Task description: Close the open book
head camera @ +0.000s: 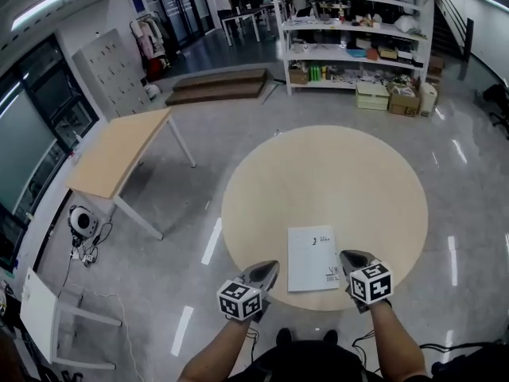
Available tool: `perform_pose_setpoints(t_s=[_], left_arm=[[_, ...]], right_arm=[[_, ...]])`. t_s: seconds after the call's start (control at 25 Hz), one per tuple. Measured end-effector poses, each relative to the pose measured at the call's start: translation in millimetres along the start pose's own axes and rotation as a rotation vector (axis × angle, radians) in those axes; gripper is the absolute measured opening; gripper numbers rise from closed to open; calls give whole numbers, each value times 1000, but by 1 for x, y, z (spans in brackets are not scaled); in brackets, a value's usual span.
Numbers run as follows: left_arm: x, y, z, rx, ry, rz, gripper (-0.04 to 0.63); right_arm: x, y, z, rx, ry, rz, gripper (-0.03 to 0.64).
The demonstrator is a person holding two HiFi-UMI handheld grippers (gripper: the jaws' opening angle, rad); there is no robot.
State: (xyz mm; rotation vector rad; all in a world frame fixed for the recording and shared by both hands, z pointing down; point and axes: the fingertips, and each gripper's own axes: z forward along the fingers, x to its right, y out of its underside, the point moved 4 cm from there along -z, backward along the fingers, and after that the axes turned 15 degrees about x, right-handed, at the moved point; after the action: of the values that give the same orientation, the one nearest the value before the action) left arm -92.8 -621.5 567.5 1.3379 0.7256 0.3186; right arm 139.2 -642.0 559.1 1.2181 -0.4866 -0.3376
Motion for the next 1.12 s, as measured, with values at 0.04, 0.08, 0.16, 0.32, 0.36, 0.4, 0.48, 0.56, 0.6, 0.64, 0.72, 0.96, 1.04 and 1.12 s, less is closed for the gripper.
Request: perform_pose_setpoints(t_s=[0.04, 0.08, 0.16, 0.32, 0.36, 0.4, 0.48, 0.56, 0.6, 0.64, 0.72, 0.96, 1.04, 1.12], left_arm=[[4, -8, 3, 16, 7, 8, -2], [8, -15, 7, 34, 13, 16, -2], [18, -28, 12, 67, 25, 28, -2], [34, -42, 16, 100, 58, 35, -2], [37, -43, 18, 102, 66, 38, -2], [40, -43, 21, 102, 73, 40, -2], [48, -41, 27, 100, 83, 39, -2], [54, -42, 30, 106, 96, 35, -2], [58, -44, 31, 111, 102, 35, -2], [61, -45, 31, 118, 106, 33, -2], [68, -48, 34, 131, 108, 29, -2], [89, -53, 33, 143, 113, 52, -2], [97, -60, 28, 160, 104, 72, -2], [107, -64, 28, 163, 91, 66, -2]], right_arm=[[7, -10, -7, 35, 15, 12, 0], [14, -20, -14, 72, 24, 33, 0], [23, -37, -28, 143, 24, 73, 0], [31, -51, -49, 191, 37, 60, 0], [34, -52, -51, 188, 42, 50, 0], [37, -52, -54, 187, 45, 41, 0], [43, -53, -59, 201, 40, 45, -1], [44, -57, -63, 235, 23, 69, 0], [44, -60, -65, 250, 14, 73, 0], [43, -63, -68, 260, 8, 67, -1], [45, -66, -74, 265, 6, 32, 0], [54, -68, -90, 282, 3, 26, 0], [54, -71, -95, 284, -15, 4, 0], [57, -74, -103, 276, -38, 0, 0]])
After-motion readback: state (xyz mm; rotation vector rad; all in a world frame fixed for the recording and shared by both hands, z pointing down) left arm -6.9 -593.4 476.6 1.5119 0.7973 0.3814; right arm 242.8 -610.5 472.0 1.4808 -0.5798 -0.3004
